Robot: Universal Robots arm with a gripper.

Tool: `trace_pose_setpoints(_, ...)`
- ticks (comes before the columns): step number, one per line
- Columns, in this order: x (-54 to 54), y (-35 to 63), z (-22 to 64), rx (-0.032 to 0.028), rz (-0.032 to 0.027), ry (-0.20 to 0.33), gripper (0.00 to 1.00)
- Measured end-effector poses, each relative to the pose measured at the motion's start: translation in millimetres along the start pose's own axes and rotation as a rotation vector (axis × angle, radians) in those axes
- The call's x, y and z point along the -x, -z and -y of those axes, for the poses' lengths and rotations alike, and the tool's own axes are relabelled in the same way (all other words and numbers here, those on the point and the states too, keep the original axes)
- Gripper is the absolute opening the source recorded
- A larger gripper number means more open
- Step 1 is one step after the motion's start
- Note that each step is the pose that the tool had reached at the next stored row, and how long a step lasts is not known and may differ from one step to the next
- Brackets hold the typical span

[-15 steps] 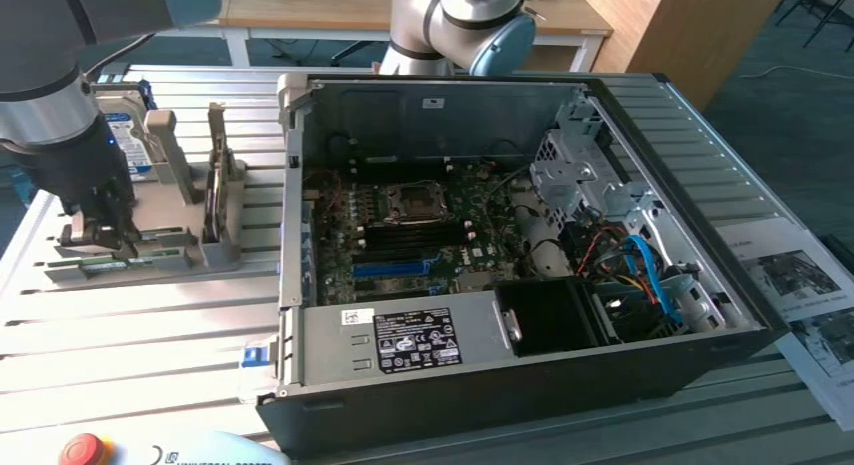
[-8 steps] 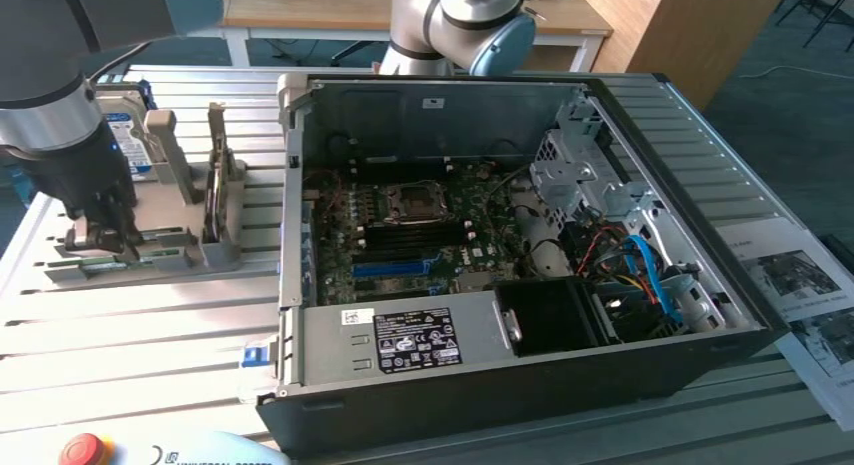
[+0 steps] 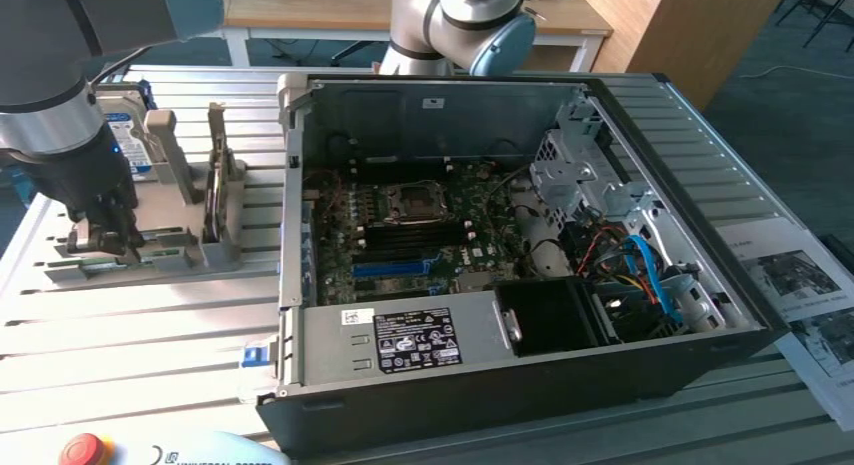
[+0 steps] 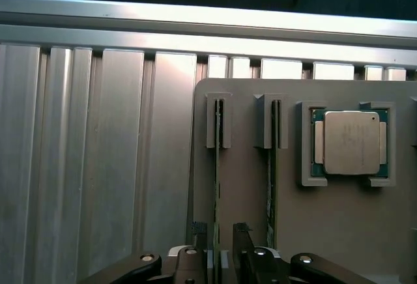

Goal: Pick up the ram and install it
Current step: 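Pick up the ram and move it above insertion slot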

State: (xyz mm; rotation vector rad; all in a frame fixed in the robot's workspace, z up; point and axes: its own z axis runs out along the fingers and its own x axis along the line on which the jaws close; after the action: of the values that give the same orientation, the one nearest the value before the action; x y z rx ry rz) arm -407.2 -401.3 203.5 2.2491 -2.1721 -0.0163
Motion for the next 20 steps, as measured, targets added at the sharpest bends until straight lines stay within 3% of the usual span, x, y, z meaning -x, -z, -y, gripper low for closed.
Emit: trace_pose_setpoints(20,1.2,-4.2,0.1,0.0000,0.0000,0.000,0.30)
